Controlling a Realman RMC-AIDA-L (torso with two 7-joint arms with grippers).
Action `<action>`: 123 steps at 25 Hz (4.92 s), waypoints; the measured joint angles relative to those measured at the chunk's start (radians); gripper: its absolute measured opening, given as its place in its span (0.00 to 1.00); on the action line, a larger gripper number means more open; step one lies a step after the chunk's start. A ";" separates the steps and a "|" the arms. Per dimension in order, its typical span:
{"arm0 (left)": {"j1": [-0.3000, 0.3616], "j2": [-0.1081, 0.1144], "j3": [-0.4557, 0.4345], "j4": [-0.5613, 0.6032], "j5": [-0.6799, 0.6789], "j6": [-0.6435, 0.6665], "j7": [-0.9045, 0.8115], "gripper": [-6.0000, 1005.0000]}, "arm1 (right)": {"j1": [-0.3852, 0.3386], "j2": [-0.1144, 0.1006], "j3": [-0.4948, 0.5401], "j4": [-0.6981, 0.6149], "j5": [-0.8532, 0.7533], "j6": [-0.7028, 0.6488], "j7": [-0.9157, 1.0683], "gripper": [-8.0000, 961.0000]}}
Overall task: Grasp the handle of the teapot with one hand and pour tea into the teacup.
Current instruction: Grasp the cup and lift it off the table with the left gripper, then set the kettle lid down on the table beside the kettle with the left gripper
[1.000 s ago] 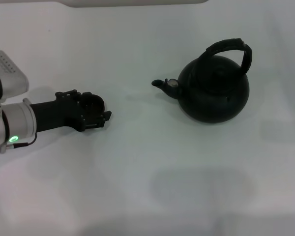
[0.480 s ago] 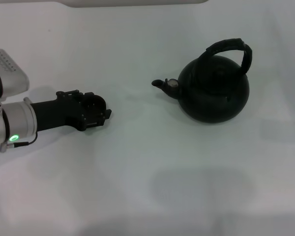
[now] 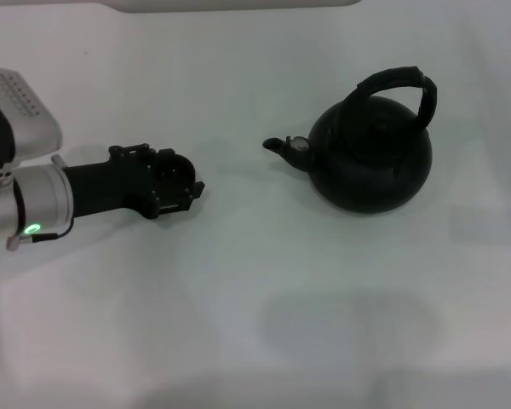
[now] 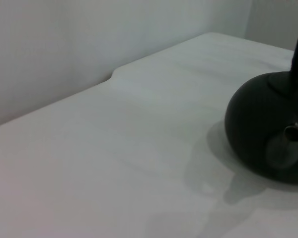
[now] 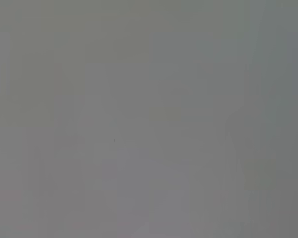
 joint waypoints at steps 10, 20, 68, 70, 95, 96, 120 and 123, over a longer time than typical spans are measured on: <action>-0.055 0.002 0.014 -0.014 -0.002 -0.012 0.001 0.71 | 0.003 0.000 -0.028 -0.006 0.000 0.000 0.016 0.89; -0.083 0.001 0.014 -0.027 -0.009 -0.005 -0.014 0.71 | 0.002 0.001 -0.051 -0.005 0.000 -0.014 0.026 0.89; -0.282 -0.003 0.093 -0.283 -0.105 -0.014 -0.197 0.71 | 0.009 0.002 -0.155 -0.032 0.000 -0.109 0.143 0.89; -0.299 -0.004 0.093 -0.311 -0.105 -0.015 -0.197 0.71 | 0.009 0.001 -0.158 -0.032 0.000 -0.115 0.143 0.89; -0.303 -0.015 0.123 -0.358 -0.125 -0.060 -0.040 0.71 | 0.004 0.001 -0.181 -0.030 0.000 -0.127 0.144 0.89; -0.303 -0.014 0.124 -0.357 -0.125 -0.060 -0.039 0.71 | 0.004 0.001 -0.181 -0.029 0.000 -0.127 0.144 0.89; -0.277 -0.008 0.131 -0.333 -0.168 -0.076 0.015 0.81 | 0.004 0.000 -0.181 -0.032 0.000 -0.119 0.144 0.88; -0.275 -0.008 0.131 -0.326 -0.169 -0.072 0.016 0.84 | 0.004 0.000 -0.181 -0.032 0.000 -0.119 0.144 0.88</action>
